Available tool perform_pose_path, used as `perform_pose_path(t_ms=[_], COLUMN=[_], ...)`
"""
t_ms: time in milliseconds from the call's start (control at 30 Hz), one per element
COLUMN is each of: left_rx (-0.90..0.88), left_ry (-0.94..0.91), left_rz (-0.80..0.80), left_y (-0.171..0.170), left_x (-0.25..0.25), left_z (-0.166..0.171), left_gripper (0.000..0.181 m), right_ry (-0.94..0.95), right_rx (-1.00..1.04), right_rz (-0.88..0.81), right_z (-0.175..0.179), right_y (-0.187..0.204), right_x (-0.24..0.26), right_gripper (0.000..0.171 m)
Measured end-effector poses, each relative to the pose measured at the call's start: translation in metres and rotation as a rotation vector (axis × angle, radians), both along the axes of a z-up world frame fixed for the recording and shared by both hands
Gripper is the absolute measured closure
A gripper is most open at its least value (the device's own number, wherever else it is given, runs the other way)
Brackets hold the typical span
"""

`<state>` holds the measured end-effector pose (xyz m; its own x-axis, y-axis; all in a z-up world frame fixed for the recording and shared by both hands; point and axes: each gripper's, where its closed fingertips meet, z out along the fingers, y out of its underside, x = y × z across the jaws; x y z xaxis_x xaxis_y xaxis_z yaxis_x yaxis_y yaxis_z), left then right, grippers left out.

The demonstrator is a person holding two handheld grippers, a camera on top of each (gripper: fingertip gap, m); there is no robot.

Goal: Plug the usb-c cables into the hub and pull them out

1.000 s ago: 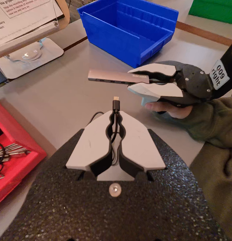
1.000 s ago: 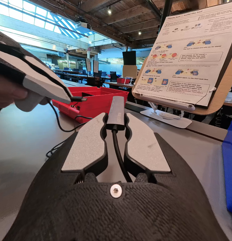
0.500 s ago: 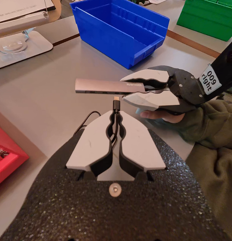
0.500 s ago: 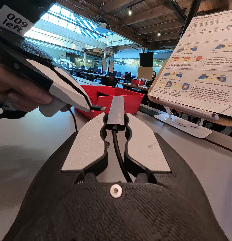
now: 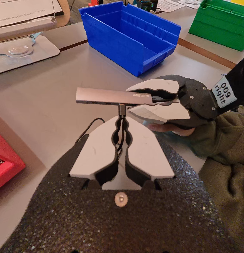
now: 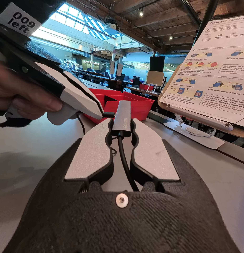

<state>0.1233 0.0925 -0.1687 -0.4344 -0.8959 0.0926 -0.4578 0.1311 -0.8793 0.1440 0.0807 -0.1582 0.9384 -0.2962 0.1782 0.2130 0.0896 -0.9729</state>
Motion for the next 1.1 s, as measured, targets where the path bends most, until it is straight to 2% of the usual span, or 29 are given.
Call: perform_pose_path(t_ms=[233, 633, 733, 800, 933, 1033, 1100], left_rx=[0.079, 0.080, 0.072, 0.116, 0.223, 0.251, 0.218], left_ry=[-0.097, -0.171, -0.228, -0.258, -0.238, -0.088, 0.012], left_rz=[0.049, -0.026, 0.000, 0.078, 0.340, 0.510, 0.545], left_y=[0.000, -0.001, 0.009, 0.035, 0.124, 0.190, 0.213], left_x=[0.008, 0.007, 0.005, 0.001, -0.018, -0.040, -0.049], left_z=[0.000, 0.000, 0.019, 0.034, 0.055, 0.038, 0.021], left_gripper=[0.178, 0.176, 0.170, 0.164, 0.159, 0.154, 0.147], right_ry=[0.028, -0.025, -0.050, -0.014, 0.058, 0.052, 0.036], right_rx=[-0.022, -0.024, -0.031, -0.004, 0.064, 0.057, 0.037], right_rz=[-0.015, -0.032, -0.138, -0.151, -0.172, -0.173, -0.165], right_z=[-0.003, -0.002, -0.002, 0.000, 0.005, 0.004, 0.003], right_y=[0.000, 0.000, -0.008, -0.013, -0.023, -0.022, -0.019], right_x=[0.004, 0.004, 0.017, 0.024, 0.034, 0.033, 0.030], right_gripper=[0.146, 0.146, 0.146, 0.146, 0.146, 0.146, 0.146])
